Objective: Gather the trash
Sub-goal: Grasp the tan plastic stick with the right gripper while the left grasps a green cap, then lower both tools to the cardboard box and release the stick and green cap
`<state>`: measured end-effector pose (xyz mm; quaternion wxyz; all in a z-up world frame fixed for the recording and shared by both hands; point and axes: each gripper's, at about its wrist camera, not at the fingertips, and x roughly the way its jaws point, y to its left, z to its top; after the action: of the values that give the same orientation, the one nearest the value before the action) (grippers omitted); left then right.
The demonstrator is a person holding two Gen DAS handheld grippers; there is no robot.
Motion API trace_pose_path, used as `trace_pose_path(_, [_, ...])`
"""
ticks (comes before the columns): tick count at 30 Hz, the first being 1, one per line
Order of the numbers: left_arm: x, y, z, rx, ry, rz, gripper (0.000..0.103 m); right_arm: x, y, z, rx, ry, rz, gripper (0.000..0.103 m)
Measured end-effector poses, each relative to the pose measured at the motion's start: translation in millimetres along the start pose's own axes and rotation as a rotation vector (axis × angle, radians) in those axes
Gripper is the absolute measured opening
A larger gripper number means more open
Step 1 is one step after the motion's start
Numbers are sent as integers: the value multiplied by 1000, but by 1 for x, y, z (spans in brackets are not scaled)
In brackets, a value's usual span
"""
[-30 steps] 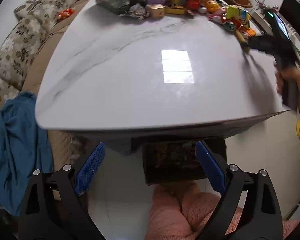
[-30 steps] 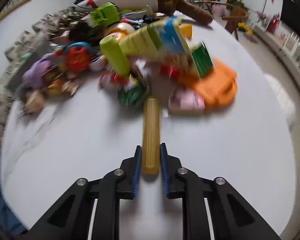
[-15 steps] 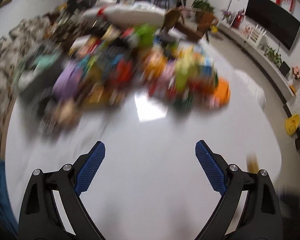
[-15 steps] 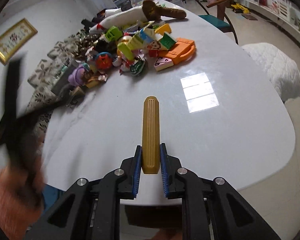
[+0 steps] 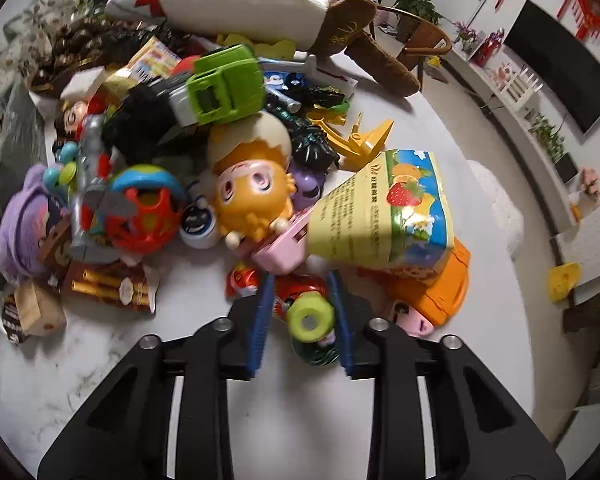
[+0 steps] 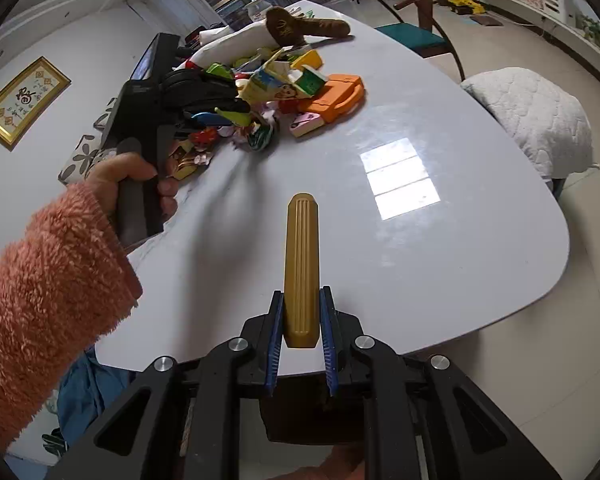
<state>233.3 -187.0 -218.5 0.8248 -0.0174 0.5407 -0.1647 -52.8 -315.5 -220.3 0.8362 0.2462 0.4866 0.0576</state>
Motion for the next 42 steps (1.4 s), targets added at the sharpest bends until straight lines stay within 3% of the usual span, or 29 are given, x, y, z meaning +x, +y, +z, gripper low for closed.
trace_pose_path(7, [-71, 56, -17, -71, -60, -151, 18, 13, 31, 7, -71, 28, 49, 18])
trace_pose_path(12, [-127, 110, -52, -138, -81, -264, 18, 24, 63, 3, -126, 68, 92, 18])
trace_pose_path(14, [-142, 127, -70, -134, -80, -247, 18, 28, 76, 1, -150, 81, 99, 18])
trace_pose_path(17, [-154, 146, -92, -86, -83, -59, 18, 35, 98, -5, -189, 97, 104, 18])
trace_pose_path(20, [-164, 172, -109, -206, -56, -136, 18, 35, 122, -12, -222, 108, 121, 18])
trace_pose_path(22, [-191, 172, -127, -161, -115, -111, 18, 32, 138, -18, -267, 106, 126, 18])
trace_pose_path(23, [-203, 170, -136, -145, -134, -134, 18, 30, 144, -22, -284, 109, 131, 18])
trace_pose_path(30, [-240, 158, -206, -86, -105, -249, 18, 10, 162, -55, -375, 160, 121, 18])
trace_pose_path(35, [-208, 145, -282, -32, 38, -278, 18, 19, 148, -98, -393, 282, 52, 18])
trace_pose_path(37, [-180, 138, -313, -4, 128, -244, 18, 34, 134, -122, -379, 345, 26, 18])
trace_pose_path(42, [-67, 133, -387, 11, 331, -234, 18, 106, 82, -173, -300, 452, -73, 18])
